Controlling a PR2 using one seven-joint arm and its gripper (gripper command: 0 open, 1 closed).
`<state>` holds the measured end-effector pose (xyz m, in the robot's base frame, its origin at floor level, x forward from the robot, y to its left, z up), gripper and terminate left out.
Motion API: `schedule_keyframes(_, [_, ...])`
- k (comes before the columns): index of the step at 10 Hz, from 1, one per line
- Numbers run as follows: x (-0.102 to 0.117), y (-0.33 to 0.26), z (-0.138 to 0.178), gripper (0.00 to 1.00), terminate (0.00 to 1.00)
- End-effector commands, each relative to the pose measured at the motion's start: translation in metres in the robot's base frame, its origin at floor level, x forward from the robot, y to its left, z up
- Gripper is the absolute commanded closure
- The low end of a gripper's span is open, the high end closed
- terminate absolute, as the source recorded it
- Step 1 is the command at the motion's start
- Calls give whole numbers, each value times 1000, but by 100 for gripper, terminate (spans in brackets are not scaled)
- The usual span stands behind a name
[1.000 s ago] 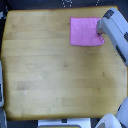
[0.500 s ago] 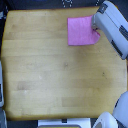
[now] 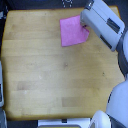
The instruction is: Folding a cloth
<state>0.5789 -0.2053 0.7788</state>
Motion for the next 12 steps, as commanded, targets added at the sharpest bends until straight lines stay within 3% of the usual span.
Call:
schedule_keyframes(1, [-1,93,2,100,0])
schedule_keyframes(5, [-16,140,-5,100,0])
schedule_keyframes(9, [-15,198,34,100,0])
schedule_keyframes(12, [-12,251,35,100,0])
